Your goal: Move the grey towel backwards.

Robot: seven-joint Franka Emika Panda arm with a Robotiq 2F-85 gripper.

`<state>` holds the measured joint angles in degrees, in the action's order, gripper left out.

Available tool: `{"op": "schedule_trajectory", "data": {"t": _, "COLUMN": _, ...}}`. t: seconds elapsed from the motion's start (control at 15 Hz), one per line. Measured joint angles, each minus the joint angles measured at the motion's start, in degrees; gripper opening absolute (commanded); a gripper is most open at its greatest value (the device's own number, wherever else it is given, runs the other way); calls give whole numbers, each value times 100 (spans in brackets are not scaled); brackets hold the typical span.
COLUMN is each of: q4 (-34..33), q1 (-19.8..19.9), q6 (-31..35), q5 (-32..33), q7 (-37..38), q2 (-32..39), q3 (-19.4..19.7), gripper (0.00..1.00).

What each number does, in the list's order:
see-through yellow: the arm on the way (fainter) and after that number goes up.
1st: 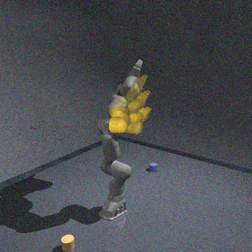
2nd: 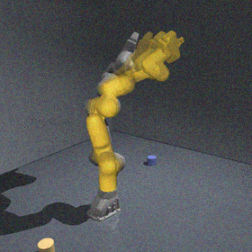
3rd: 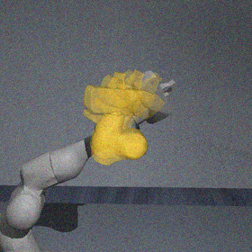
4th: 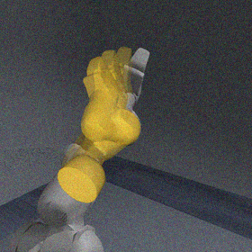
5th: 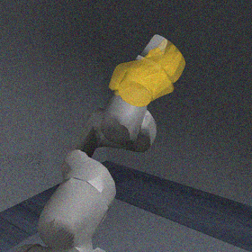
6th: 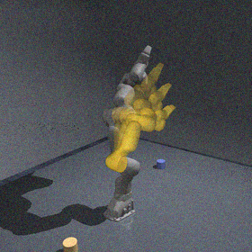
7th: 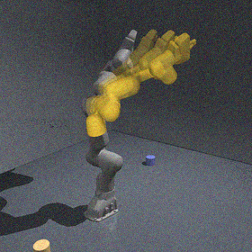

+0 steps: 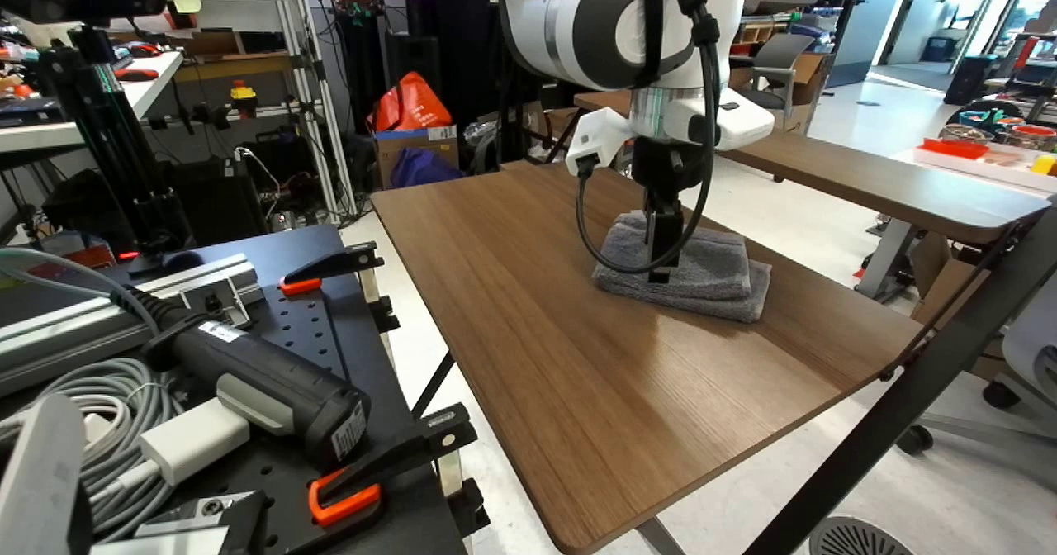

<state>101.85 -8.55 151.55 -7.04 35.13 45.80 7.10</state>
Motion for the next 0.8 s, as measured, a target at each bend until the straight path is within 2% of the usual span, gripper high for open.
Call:
{"op": "schedule_trajectory", "data": {"t": 0.53, "q4": -1, "q1": -132, "q6": 0, "q5": 2, "q7": 0, "q2": -38, "q3": -4, "gripper": 100}}
{"op": "schedule_trajectory", "data": {"t": 0.8, "q4": 277, "q1": -224, "q6": 0, "q5": 4, "q7": 0, "q2": -416, "q3": 1, "gripper": 100}}
